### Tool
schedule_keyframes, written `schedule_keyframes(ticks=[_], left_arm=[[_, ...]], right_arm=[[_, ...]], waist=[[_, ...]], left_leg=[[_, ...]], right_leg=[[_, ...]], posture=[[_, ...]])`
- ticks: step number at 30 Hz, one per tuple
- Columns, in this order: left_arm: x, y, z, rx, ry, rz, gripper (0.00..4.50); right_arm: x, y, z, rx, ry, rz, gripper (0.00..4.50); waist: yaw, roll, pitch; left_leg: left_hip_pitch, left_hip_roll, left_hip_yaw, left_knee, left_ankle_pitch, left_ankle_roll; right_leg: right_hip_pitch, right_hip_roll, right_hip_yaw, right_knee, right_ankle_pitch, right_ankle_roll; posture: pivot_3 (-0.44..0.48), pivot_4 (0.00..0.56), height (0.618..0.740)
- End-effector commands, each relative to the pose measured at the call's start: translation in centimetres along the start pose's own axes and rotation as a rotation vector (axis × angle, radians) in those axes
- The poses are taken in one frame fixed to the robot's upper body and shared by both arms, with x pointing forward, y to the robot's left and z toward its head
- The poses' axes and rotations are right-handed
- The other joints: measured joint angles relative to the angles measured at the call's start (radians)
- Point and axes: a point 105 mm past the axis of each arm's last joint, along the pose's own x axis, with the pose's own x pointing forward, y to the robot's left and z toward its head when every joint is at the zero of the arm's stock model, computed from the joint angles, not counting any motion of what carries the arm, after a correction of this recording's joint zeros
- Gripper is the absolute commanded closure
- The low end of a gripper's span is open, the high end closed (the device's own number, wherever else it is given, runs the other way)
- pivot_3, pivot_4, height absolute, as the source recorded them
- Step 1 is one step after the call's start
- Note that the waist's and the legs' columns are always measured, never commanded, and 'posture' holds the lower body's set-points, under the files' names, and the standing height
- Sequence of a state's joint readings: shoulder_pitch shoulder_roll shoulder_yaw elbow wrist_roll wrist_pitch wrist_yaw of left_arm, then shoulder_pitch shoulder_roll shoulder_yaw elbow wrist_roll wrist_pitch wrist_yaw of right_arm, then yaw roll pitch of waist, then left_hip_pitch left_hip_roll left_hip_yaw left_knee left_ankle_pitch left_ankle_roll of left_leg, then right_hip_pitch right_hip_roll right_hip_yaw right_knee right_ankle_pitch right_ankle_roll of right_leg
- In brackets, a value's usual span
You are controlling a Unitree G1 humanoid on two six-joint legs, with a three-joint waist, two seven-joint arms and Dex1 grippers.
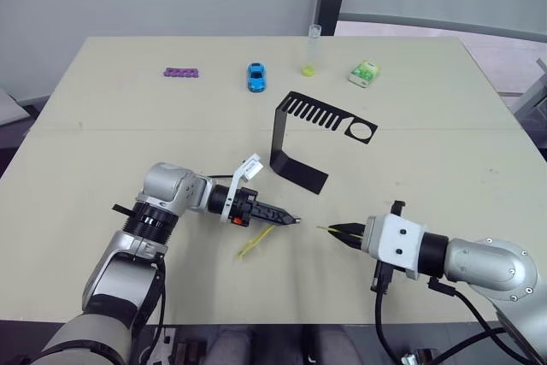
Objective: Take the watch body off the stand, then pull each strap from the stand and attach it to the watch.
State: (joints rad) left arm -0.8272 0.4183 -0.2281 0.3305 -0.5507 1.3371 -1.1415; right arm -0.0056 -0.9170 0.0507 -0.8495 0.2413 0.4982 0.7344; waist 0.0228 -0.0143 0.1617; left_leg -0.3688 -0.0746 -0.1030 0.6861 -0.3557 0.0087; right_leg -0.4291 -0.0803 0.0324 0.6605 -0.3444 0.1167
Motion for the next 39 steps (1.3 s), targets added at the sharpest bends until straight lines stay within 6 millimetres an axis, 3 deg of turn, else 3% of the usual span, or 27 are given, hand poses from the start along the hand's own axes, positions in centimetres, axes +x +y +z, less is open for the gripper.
schedule_keyframes(ticks=[1, 12, 39], left_arm=[[-0.3, -1.5, 1.7, 0.008, -0.053, -0.058, 2.92], [-0.5, -1.9, 2.1, 0.029, -0.061, -0.056, 2.92], [-0.1, -2.3, 2.7, 0.046, -0.086, -0.077, 2.92]], right_arm=[[0.3, -0.6, 0.6, -0.04, -0.026, -0.037, 4.5], [0.8, -1.8, 0.6, -0.054, -0.026, -0.082, 4.5], [1.3, -2.1, 0.8, -0.061, -0.034, -0.085, 4.5]], waist=[[0.0, 0.0, 0.0], [-0.002, 0.0, 0.0], [-0.002, 0.0, 0.0]], left_leg=[[0.0, 0.0, 0.0, 0.0, 0.0, 0.0], [0.0, 0.0, 0.0, 0.0, 0.0, 0.0], [0.0, 0.0, 0.0, 0.001, 0.0, 0.0]], right_leg=[[0.0, 0.0, 0.0, 0.0, 0.0, 0.0], [0.0, 0.0, 0.0, 0.001, 0.0, 0.0], [-0.001, 0.0, 0.0, 0.002, 0.0, 0.0]], posture=[[0.0, 0.15, 0.74], [0.0, 0.15, 0.74], [0.0, 0.15, 0.74]])
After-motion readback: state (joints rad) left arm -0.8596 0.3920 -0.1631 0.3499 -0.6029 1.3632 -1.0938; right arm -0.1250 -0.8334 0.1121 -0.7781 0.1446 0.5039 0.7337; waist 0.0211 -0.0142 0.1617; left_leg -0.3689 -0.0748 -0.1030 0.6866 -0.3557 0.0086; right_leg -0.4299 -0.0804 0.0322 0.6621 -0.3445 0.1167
